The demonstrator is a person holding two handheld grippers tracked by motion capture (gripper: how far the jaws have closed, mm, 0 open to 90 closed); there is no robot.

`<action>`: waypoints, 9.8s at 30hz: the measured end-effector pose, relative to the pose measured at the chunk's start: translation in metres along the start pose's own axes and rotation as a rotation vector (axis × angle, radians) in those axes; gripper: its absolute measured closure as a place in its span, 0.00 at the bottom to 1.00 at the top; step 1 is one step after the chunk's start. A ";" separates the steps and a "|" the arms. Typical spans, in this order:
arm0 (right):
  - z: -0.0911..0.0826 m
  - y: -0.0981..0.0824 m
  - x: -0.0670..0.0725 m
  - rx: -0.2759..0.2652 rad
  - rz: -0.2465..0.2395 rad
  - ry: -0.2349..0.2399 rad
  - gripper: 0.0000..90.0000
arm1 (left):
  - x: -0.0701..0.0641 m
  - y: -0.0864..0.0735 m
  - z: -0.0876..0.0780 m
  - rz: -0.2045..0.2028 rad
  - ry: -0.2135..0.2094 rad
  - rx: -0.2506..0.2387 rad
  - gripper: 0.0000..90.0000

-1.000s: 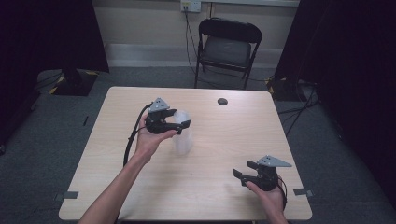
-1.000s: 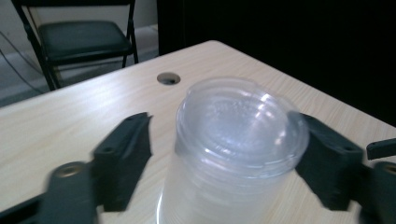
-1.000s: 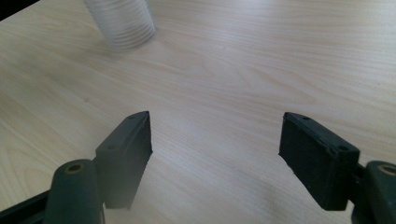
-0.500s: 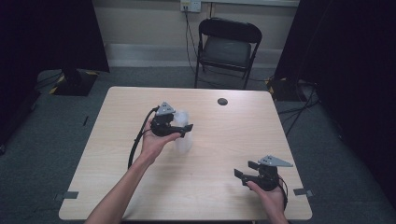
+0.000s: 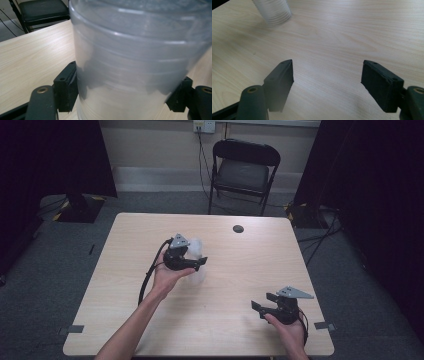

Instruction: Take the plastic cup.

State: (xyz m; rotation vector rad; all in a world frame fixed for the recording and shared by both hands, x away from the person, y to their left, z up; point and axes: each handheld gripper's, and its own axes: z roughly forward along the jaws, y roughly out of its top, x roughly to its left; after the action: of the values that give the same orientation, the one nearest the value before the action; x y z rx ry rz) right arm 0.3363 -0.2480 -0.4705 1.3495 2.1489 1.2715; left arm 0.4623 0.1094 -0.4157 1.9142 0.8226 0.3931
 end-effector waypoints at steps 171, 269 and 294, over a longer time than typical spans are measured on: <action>0.008 0.012 0.054 -0.067 -0.227 0.115 0.48 | -0.037 0.003 -0.121 -0.195 -0.181 -0.218 0.49; 0.040 0.074 0.161 -0.631 -0.471 0.180 0.98 | -0.044 -0.023 -0.115 -0.549 -0.463 -0.244 0.28; 0.043 0.077 0.147 -0.409 -0.389 0.304 0.99 | -0.031 -0.024 -0.122 -0.339 -0.255 -0.201 0.26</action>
State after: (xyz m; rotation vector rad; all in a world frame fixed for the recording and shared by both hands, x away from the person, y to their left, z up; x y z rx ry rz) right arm 0.3323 -0.0897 -0.4047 0.5739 2.0391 1.7015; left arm 0.3595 0.1755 -0.3772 1.5634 0.8803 0.0220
